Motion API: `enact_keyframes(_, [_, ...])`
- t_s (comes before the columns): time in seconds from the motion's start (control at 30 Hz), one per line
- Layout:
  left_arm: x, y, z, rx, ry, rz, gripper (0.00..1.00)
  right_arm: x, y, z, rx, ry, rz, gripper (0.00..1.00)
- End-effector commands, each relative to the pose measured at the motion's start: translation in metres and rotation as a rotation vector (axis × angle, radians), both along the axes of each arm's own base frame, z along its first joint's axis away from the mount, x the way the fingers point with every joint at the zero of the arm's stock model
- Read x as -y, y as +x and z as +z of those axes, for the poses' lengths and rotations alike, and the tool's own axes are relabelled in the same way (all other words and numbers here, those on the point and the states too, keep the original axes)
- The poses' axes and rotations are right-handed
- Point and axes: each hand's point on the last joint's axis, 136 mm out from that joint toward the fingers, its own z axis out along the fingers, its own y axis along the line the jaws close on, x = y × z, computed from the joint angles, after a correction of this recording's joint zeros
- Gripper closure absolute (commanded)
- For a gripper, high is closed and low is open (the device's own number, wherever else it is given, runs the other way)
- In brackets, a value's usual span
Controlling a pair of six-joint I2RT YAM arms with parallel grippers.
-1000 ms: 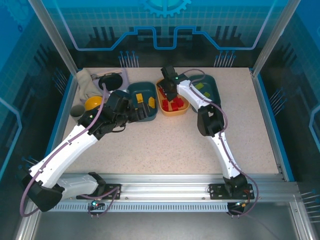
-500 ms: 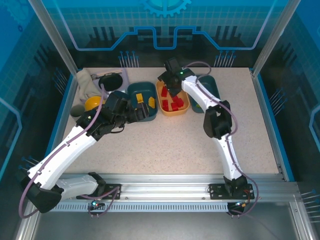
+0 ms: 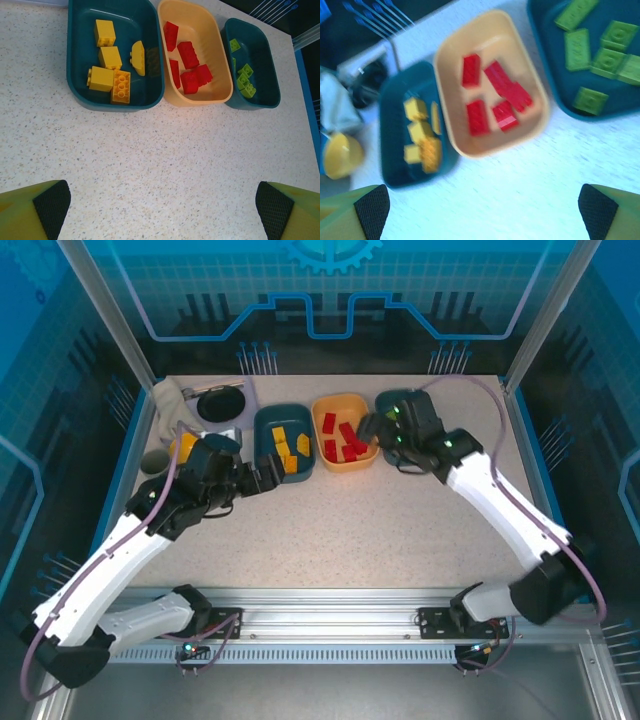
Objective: Sort the legos into containers by color
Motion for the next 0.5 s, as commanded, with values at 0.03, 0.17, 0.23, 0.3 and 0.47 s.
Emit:
enact_keyframes(0.03, [-0.031, -0.015, -0.02, -0.047, 0.126, 0.057, 0.01, 0.045, -0.054, -0.02, 0.011, -0.241, 0.129, 0.0])
enact_keyframes(0.17, [-0.089, -0.021, -0.038, -0.052, 0.341, 0.291, 0.01, 0.112, -0.073, -0.042, -0.039, -0.344, -0.079, 0.0])
enact_keyframes(0.23, [-0.106, -0.015, -0.045, 0.024, 0.467, 0.311, 0.01, 0.134, -0.072, -0.056, -0.003, -0.285, -0.13, 0.0])
enact_keyframes(0.3, [-0.108, -0.003, -0.057, 0.124, 0.583, 0.244, 0.01, 0.156, -0.071, -0.073, 0.085, -0.267, -0.213, 0.0])
enact_keyframes(0.47, [-0.118, 0.014, -0.089, 0.245, 0.679, 0.2, 0.01, 0.202, -0.068, -0.094, 0.207, -0.486, -0.358, 0.0])
